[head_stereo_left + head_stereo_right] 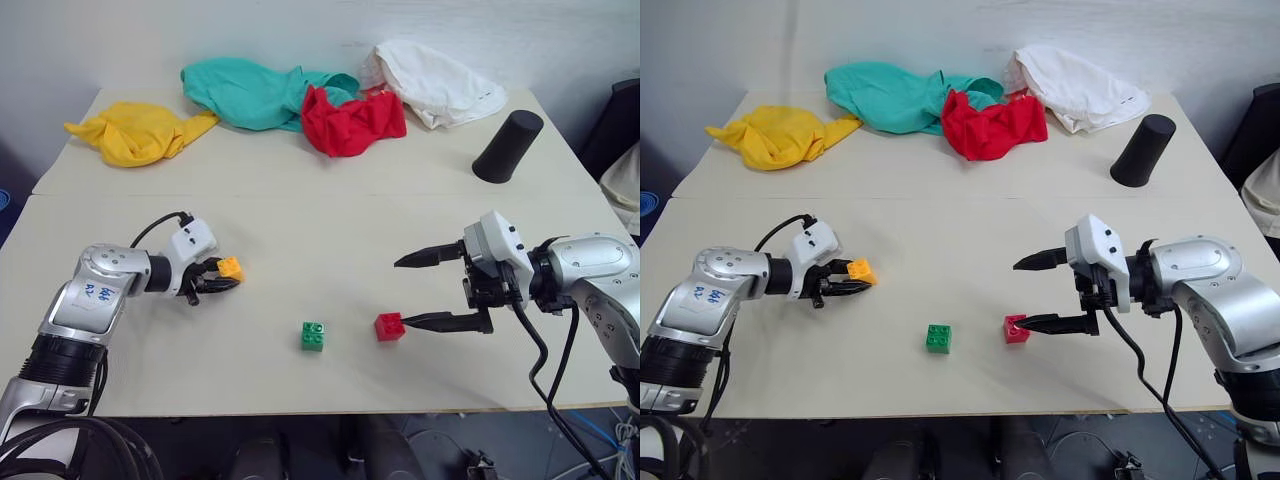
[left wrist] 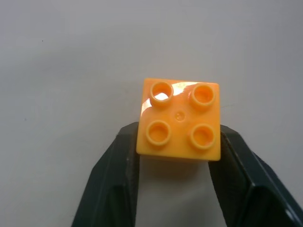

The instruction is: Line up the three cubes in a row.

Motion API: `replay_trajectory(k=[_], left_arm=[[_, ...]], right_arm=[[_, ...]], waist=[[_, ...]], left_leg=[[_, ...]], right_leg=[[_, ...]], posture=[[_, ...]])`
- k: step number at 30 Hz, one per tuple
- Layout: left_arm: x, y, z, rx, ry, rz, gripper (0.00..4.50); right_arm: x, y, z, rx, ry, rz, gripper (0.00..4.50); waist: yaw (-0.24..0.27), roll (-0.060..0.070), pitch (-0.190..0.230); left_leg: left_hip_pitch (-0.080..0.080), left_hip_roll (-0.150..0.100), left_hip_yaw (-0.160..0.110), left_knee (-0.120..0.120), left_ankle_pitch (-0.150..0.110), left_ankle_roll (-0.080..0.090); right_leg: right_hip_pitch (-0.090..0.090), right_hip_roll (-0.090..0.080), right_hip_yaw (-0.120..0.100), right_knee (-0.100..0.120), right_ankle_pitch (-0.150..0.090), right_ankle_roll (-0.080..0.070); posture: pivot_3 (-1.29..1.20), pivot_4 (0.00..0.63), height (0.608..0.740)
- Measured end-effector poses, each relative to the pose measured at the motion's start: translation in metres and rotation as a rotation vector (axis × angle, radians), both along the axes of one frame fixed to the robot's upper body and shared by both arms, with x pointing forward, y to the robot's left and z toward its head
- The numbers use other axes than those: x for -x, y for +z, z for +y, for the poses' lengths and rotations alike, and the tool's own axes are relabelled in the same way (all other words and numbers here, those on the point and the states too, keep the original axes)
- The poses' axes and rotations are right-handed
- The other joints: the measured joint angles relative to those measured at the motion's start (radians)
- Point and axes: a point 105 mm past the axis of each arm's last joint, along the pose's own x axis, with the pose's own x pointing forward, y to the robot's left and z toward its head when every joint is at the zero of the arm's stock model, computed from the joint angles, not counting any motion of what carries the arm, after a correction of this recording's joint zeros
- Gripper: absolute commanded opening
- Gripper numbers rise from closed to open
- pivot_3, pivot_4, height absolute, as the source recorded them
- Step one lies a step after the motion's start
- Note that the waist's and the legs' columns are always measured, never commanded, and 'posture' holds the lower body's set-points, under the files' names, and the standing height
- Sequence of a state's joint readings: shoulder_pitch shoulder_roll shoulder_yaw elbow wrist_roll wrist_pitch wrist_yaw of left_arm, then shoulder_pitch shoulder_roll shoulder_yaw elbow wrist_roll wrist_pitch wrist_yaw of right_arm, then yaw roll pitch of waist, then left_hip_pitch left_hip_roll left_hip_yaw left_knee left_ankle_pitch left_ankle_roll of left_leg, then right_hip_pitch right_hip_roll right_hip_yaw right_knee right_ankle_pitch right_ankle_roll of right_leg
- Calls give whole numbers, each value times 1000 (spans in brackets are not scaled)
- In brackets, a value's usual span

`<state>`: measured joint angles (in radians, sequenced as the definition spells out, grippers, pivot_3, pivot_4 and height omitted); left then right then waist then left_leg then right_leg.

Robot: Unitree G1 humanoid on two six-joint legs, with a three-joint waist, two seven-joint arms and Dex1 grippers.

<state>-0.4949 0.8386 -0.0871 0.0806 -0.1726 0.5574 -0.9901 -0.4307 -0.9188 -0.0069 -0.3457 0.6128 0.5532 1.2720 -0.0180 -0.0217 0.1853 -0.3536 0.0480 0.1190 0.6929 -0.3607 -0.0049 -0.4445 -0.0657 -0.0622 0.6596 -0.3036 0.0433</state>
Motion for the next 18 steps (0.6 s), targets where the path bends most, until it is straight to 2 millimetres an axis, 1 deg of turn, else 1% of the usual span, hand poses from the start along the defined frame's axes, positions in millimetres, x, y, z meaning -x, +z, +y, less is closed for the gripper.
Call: replay_trajectory(k=[3,5,8,10,14,16,18], left_arm=[[2,-1,0,-10,-22,-8,1522],[8,-3,3,-34,-71,-21,1522],[26,-4,1,-62,-204,-8,1522],[43,-3,0,-77,-318,22,1522],[66,-1,-2,-125,-500,50,1522],[72,-4,-1,-154,-554,58,1522],[73,-6,-2,-176,-590,53,1522]], right_arm=[[1,-3,0,-3,0,11,4500],[2,-5,-1,-2,-1,20,4500],[4,-7,-2,4,9,32,4500],[8,-12,-6,26,12,58,4500],[12,-20,-10,43,13,94,4500],[13,-22,-11,47,9,102,4500],[15,-21,-12,45,3,93,4500]], waist=[[1,0,0],[0,0,0],[-1,0,0],[-1,0,0],[2,0,0],[6,0,0],[12,0,0]], left_leg=[[0,0,0,0,0,0],[0,0,0,0,0,0],[0,1,0,0,0,0],[0,1,0,0,0,0],[0,0,0,0,0,0],[0,0,0,0,0,0],[0,0,0,0,0,0]], right_leg=[[0,0,0,0,0,0],[0,0,0,0,0,0],[0,0,0,0,0,0],[0,0,0,-1,0,0],[0,0,0,0,0,0],[0,0,0,0,0,0],[0,0,0,0,0,0]], posture=[[0,150,740],[0,150,740],[0,150,740],[0,150,740],[0,150,740],[0,150,740],[0,150,740]])
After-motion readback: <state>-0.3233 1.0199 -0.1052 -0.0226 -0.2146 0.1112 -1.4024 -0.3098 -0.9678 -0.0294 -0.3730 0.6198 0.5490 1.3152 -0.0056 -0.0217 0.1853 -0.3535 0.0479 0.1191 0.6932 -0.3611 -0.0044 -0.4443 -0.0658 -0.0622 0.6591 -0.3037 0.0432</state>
